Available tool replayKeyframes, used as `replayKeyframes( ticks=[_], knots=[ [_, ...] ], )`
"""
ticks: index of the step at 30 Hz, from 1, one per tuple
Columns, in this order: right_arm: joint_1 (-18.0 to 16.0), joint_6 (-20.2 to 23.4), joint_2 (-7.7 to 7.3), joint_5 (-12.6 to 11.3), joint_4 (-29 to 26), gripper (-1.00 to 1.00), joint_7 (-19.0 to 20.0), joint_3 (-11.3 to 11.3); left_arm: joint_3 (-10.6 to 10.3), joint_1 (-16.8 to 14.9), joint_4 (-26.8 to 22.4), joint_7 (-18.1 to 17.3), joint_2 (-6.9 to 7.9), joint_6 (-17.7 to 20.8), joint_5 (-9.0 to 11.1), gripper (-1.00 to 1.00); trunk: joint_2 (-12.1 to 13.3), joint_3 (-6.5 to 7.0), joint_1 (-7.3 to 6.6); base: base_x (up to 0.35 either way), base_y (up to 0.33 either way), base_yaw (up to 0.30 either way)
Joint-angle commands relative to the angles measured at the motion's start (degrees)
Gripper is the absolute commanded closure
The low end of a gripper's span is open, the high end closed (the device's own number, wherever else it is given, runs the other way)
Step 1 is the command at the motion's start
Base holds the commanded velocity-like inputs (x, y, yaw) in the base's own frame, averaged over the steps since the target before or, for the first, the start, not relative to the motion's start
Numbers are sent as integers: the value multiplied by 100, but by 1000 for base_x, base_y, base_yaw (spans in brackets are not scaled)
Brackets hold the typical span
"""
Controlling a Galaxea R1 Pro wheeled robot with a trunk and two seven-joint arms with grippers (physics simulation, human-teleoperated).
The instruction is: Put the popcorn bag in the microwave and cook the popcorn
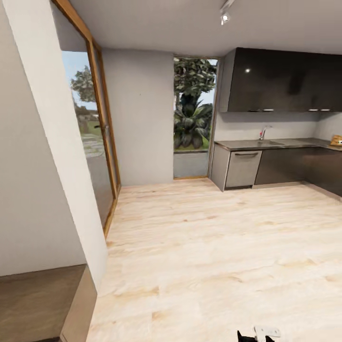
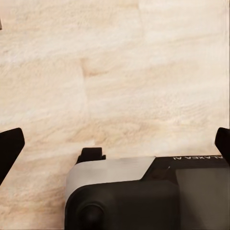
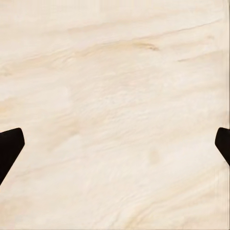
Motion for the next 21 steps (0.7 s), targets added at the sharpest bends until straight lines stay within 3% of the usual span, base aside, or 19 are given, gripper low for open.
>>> replayKeyframes(
  ticks=[1,5,6,8,10,13,16,17,19,21],
  knots=[
    [-30,-15,3,-9,-35,-100,11,-10,-1,-3,4,5,0,-19,-1,-100,-4,-7,2,243,-271,-300],
    [-308,135,16,54,-710,-100,-28,25,-1,-3,4,5,0,-19,-5,-100,-4,-8,2,242,-271,-300],
    [-453,327,14,62,-988,-100,-46,33,-1,-3,4,5,0,-22,-2,-100,-4,-10,2,242,-271,-297],
    [-882,1121,0,62,-1665,-100,-71,36,-1,-3,4,5,0,-22,-3,-100,-4,-13,2,242,-271,-296],
    [-1091,1648,-2,55,-2136,-100,-89,6,0,-3,4,5,0,-22,-5,-100,-4,-14,2,242,-271,-296],
    [-1275,1979,16,54,-2774,-100,-137,-14,-6,-3,4,5,0,-23,-11,-100,-4,-18,2,242,-271,-292],
    [-1440,2921,-22,33,-3820,-100,-207,-19,-9,-3,4,5,0,-24,-14,-100,-4,-25,2,242,-271,-287],
    [-1446,3475,-14,36,-4433,-100,-214,-11,-9,-3,4,5,0,-25,-14,-100,-4,-26,2,242,-271,-287],
    [-1378,4260,25,51,-5446,-100,-222,47,-9,-3,4,5,0,-26,-15,-100,-4,-27,2,243,-270,-288],
    [-1244,4751,78,48,-6050,-100,-221,178,-9,-3,4,5,0,-26,-15,-100,-4,-27,2,243,-268,-289]
  ],
)
